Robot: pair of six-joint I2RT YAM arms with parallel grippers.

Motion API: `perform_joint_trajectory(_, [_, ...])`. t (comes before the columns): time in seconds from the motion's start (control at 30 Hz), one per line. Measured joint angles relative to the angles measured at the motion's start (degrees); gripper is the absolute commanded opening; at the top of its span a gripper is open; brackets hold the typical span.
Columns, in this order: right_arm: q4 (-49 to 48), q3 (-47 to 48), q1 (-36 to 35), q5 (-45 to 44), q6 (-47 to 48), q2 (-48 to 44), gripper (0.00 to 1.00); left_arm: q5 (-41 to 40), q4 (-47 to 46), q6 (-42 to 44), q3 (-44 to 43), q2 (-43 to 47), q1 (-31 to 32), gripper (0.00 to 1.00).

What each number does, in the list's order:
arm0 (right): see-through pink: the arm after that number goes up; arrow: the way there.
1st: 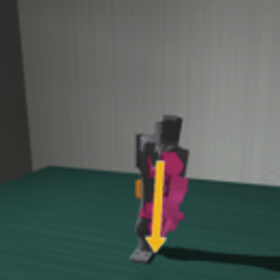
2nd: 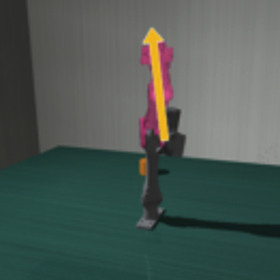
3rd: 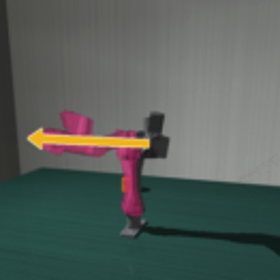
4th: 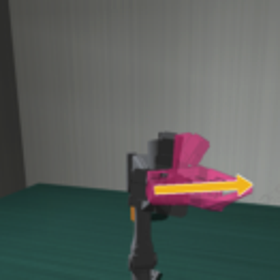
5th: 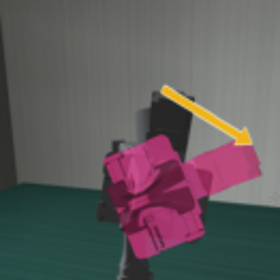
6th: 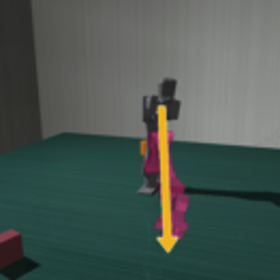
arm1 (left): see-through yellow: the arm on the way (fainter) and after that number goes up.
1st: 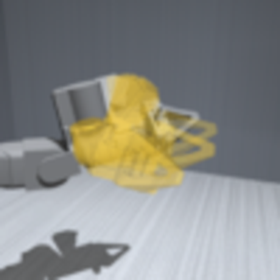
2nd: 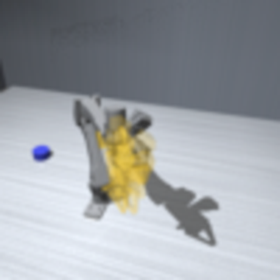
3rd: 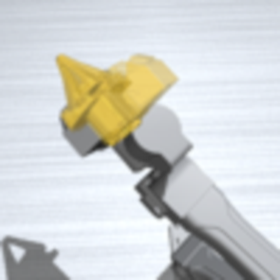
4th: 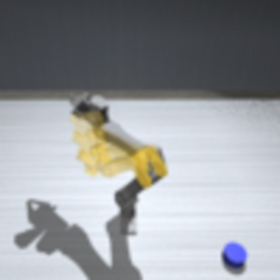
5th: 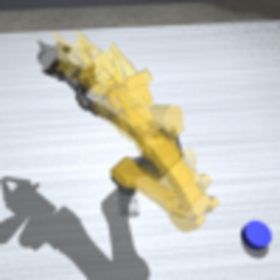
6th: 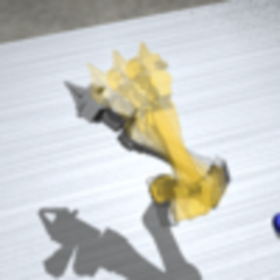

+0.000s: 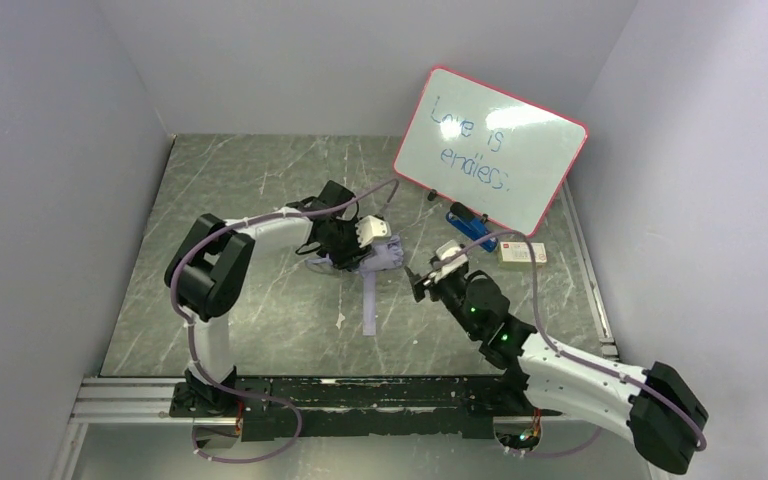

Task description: Put away the umbrella

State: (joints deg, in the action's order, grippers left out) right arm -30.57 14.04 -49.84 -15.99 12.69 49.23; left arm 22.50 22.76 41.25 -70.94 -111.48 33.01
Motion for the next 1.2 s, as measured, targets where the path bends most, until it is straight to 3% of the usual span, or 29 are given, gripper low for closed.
perform_joint_trajectory(0.13, [5.3,2.2,3.6,-3.8,-9.5,-2.0,0.78,-2.9,-4.4,-1.8,3.6,2.2,0.9,0.05])
perform_joint_trajectory(0.3, [13.0,10.8,22.1,3.6,-19.2,5.1,0.82,-9.7,-9.6,-3.6,6.4,3.9,3.5,0.05])
perform_joint_trajectory(0.4, [15.5,15.6,28.3,9.4,-20.7,11.3,0.84,-15.7,-13.8,-4.0,7.7,4.2,5.9,0.05])
perform_joint_trajectory(0.6, [21.1,26.5,30.0,17.9,-17.7,23.5,0.90,-27.3,-24.0,-3.9,12.3,4.6,9.7,0.05])
perform_joint_trajectory(0.7, [22.4,30.7,31.1,19.7,-16.4,27.0,0.99,-31.5,-28.1,-3.7,14.5,4.8,11.2,0.05])
perform_joint_trajectory(0.9, [25.2,39.6,33.1,22.5,-14.7,33.9,1.00,-39.5,-32.9,-3.0,16.6,4.2,14.6,0.05])
perform_joint_trajectory(1.2, [32.7,48.7,34.1,35.2,-5.3,43.6,0.98,-49.2,-39.3,-0.7,18.8,2.4,18.6,0.05])
